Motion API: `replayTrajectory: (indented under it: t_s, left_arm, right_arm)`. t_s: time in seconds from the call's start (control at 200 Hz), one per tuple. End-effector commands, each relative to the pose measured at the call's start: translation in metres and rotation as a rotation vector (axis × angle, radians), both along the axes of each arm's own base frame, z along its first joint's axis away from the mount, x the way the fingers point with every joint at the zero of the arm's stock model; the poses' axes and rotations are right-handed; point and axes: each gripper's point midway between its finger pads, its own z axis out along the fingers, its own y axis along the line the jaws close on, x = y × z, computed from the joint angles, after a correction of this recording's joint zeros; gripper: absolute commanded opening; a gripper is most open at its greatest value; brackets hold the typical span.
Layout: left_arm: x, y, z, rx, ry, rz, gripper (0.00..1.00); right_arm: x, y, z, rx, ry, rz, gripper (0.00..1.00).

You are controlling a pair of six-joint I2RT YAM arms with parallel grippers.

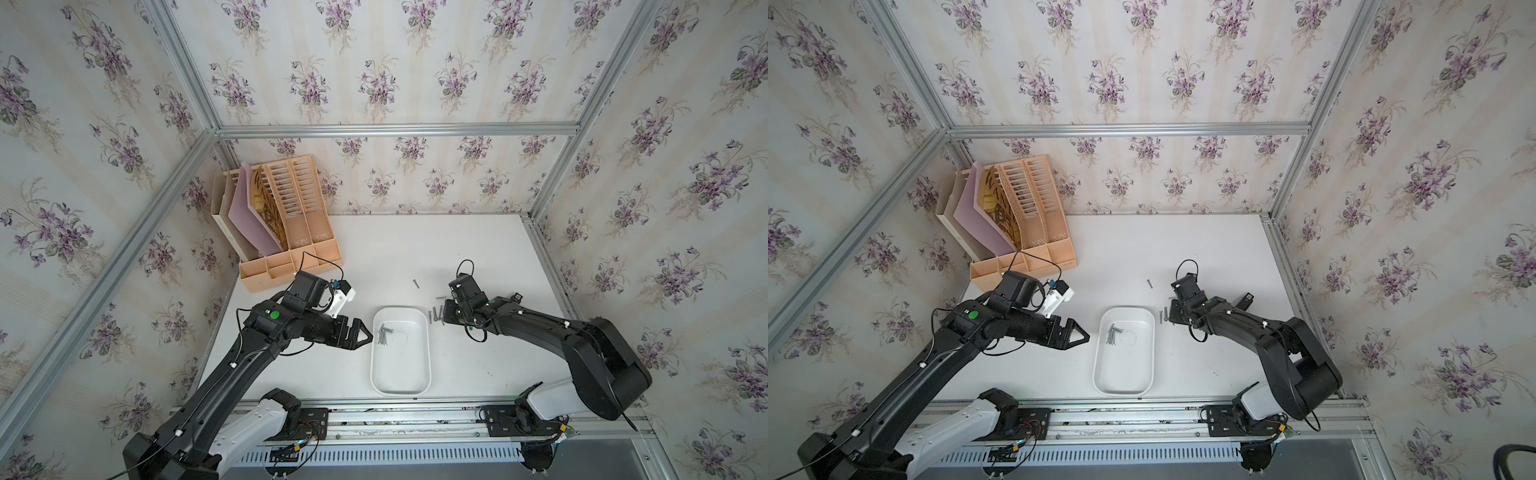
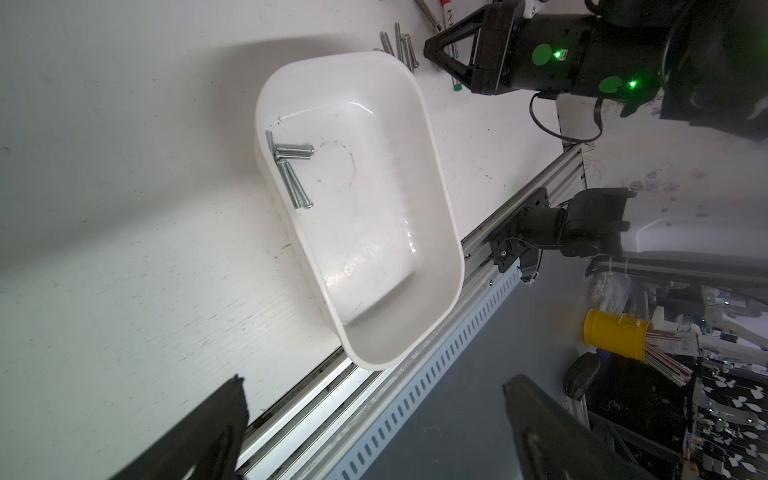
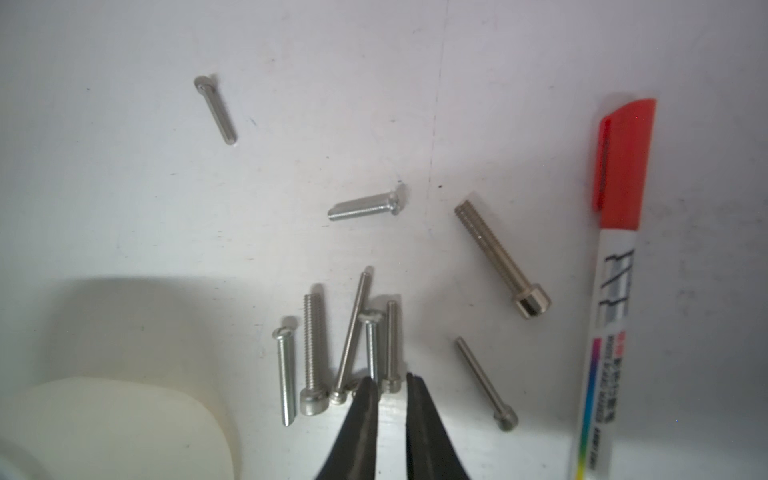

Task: Take out the screws from the storage box
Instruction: Place the screw at the center of the board, then pick up the screw from the storage box.

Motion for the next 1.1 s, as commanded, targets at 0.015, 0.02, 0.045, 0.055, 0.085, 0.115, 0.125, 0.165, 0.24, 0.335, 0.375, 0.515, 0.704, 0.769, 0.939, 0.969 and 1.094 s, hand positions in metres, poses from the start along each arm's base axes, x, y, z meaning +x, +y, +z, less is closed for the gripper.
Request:
replayTrajectory:
  t_s: [0.015,0.02,0.045,0.055,0.085,0.115,0.125,0.165,0.24,0.335,0.375,0.515,0.704,0.769,0.939,0.969,1.094]
  left_arm:
    - [0.000,0.000,0.001,0.000,-0.004,-0.002,1.00]
    - [0.000,0.000,0.001,-0.001,-0.005,-0.002,1.00]
    - [0.000,0.000,0.001,-0.001,-0.006,-0.002,0.99]
    - [0.000,0.000,0.001,-0.001,-0.006,-0.001,1.00]
    - [0.000,0.000,0.001,-0.001,-0.006,-0.002,0.99]
    - [0.000,0.000,0.001,0.000,-0.007,-0.001,0.99]
    - [0.000,0.000,0.001,0.000,-0.008,-0.002,1.00]
    - [0.000,0.000,0.001,0.000,-0.005,0.000,1.00]
    - [0.000,0.000,0.000,0.002,-0.004,-0.001,0.99]
    - [0.000,0.000,0.000,0.003,-0.001,-0.001,0.99]
    - [0.000,0.000,0.000,0.002,-0.002,-0.001,0.99]
    - [0.000,0.001,0.001,0.002,-0.006,0.001,1.00]
    - [0.000,0.000,0.000,0.002,-0.001,-0.001,0.99]
    - [0.000,0.000,0.001,0.000,-0.005,-0.001,0.99]
    - [0.000,0.000,0.001,0.001,-0.004,0.000,0.99]
    - [0.000,0.000,0.001,0.001,-0.003,-0.001,0.99]
    - [0.000,0.001,0.001,0.002,-0.003,0.001,0.99]
  right_arm:
    - [0.001,0.007,0.023,0.064,-0.087,0.029,0.17]
    - [0.001,0.007,0.024,0.067,-0.090,0.030,0.17]
    - [0.001,0.007,0.030,0.078,-0.110,0.032,0.17]
    - [0.000,0.007,0.032,0.082,-0.118,0.034,0.17]
    - [0.000,0.007,0.039,0.095,-0.142,0.038,0.18]
    - [-0.001,0.006,0.046,0.104,-0.167,0.040,0.18]
    - [-0.002,0.006,0.048,0.106,-0.173,0.041,0.18]
    - [-0.002,0.006,0.057,0.116,-0.207,0.043,0.18]
    - [-0.005,0.008,0.069,0.133,-0.250,0.057,0.20]
    - [-0.009,0.016,0.074,0.142,-0.271,0.089,0.21]
    - [-0.010,0.020,0.072,0.140,-0.264,0.106,0.20]
    - [-0.017,0.044,0.076,0.140,-0.276,0.191,0.18]
    - [-0.039,0.078,0.099,0.174,-0.370,0.334,0.21]
    - [-0.047,0.088,0.102,0.190,-0.378,0.382,0.21]
    - [-0.066,0.116,0.105,0.190,-0.395,0.499,0.22]
    - [-0.068,0.120,0.103,0.185,-0.393,0.517,0.23]
    - [-0.074,0.136,0.088,0.149,-0.344,0.567,0.22]
